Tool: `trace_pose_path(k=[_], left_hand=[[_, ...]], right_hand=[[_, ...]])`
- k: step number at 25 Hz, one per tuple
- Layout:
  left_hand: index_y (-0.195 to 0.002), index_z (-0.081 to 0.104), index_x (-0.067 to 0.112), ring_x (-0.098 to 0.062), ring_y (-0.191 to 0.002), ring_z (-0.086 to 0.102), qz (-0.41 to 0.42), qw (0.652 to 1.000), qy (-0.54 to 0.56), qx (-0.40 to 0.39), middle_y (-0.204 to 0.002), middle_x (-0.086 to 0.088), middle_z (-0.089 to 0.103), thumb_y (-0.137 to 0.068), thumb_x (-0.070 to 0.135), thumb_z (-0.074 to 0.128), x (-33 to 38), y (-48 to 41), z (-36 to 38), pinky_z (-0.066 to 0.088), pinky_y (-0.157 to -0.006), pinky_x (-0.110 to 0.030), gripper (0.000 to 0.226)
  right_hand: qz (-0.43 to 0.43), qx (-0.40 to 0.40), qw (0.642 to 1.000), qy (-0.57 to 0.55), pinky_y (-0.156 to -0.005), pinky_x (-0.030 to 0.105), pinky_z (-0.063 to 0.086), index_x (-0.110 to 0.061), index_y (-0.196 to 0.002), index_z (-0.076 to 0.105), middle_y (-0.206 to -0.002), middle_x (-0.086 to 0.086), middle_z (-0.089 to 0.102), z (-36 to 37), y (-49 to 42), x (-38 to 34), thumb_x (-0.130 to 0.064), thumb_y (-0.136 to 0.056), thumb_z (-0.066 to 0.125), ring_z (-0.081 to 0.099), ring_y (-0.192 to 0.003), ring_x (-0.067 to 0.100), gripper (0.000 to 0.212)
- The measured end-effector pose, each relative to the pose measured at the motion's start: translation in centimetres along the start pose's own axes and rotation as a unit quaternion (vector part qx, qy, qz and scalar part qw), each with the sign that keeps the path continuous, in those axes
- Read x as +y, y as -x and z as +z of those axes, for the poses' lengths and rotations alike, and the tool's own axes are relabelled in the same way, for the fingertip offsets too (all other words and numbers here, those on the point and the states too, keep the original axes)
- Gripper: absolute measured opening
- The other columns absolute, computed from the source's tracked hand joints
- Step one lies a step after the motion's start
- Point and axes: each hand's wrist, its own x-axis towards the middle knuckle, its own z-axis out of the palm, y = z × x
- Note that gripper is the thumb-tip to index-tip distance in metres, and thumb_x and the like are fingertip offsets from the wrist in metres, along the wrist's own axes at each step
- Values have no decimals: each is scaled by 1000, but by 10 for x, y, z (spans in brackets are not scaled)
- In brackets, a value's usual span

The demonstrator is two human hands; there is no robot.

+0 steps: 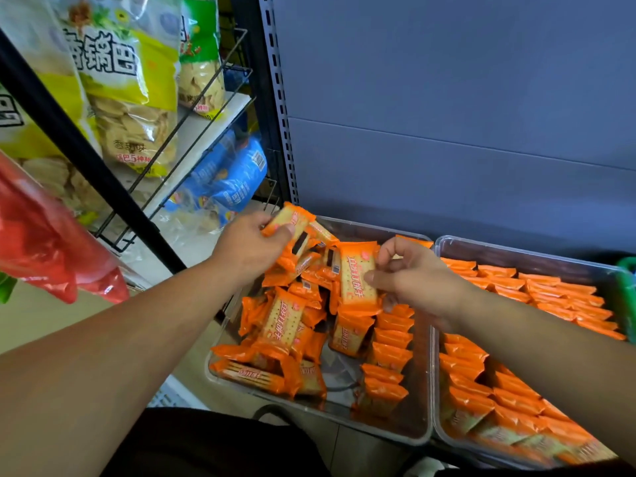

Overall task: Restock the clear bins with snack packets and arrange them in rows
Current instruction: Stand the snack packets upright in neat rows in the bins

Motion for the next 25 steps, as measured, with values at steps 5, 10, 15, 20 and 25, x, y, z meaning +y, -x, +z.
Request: trace_pose_path(k=[5,10,15,20,25], left_hand=[[-87,71,17,-23,-86,68,-19,997,-72,-27,-85,-5,72,-89,52,74,-2,2,1,57,-80,-39,35],[-87,68,21,-13,-78,64,29,999,-41,3,-82,3,67,-84,34,82,22,14,-13,50,-66,-28,19],[-102,69,17,-19,-61,69,-11,984,81,-160,-78,-11,74,-90,19,79,38,31,-34,56,-54,-33,15],[-110,68,16,-20,-62,68,-66,964,110,-232,-84,-14,72,-93,8,70,24,32,-29,56,-54,-32,18],[-118,66,16,-24,-72,74,-71,953,99,-279,-102,-17,73,-92,5,72,16,27,-23,60,-65,-37,29]], right_hand=[[3,-10,1000,-12,-65,40,62,-22,-127,49,-85,10,72,6,6,-5,4,-86,80,74,-66,26,58],[-42,-56,990,123,-77,49,66,-28,-120,69,-99,11,73,16,12,4,-3,-88,75,77,-86,29,41],[-78,-82,941,318,-82,45,61,-28,-98,70,-90,-5,70,21,7,22,-24,-90,74,69,-85,14,10],[-86,-63,842,528,-87,41,57,-31,-117,59,-115,-8,59,31,1,36,-44,-86,74,58,-113,17,37],[-63,-56,777,624,-86,38,52,-27,-113,56,-120,-2,58,37,-2,44,-57,-86,71,55,-115,22,44]])
